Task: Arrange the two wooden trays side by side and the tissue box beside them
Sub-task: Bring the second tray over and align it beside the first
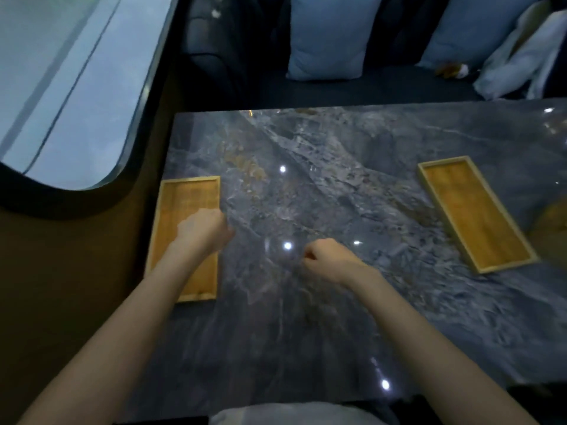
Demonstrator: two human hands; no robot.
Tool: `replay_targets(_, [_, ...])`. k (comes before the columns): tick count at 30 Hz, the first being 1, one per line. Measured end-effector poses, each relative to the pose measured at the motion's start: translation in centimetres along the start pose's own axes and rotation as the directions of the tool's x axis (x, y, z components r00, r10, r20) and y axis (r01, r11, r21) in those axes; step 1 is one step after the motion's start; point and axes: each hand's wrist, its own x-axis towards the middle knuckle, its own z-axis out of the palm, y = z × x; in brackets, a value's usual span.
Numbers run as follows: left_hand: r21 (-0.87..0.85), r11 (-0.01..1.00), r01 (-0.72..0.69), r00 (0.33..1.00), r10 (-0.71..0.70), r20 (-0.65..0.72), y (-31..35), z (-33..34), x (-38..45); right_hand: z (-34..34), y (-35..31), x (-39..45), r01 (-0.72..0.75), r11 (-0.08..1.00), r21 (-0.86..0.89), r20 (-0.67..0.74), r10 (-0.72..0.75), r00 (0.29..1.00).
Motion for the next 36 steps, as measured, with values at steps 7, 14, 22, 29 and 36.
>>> replay_targets(7, [-0.036,0.953,-0.302,0.953,0.299,-0.056,12.7,-0.8,0.5,-5.8,10.8,-5.5,-0.138,0.99,0.037,-0.208,0.143,0.968])
replay_targets(14, [0.007,0.877,-0.48,0.875,0.48,-0.07,26.7,2.0,-1.1,-10.3,22.6,-10.7,-0.257,0.96,0.11,-0.39,0.28,0.877])
replay_targets(22, [-0.083,0.81,-0.58,0.814,0.576,-0.073,37.9,6.3,-1.2,-10.5,33.4,-13.4,-0.391,0.885,0.25,-0.516,0.464,0.72])
replay_targets(29, [-0.14,0.915,-0.377,0.918,0.39,0.075,43.0,11.0,0.1,-8.2,37.6,-11.9,-0.501,0.748,0.435,-0.387,0.658,0.646])
replay_targets(36, [-0.226,0.935,-0.272,0.96,0.28,0.004,44.0,13.3,-0.2,-7.6,38.6,-10.6,-0.445,0.726,0.524,-0.334,0.656,0.677])
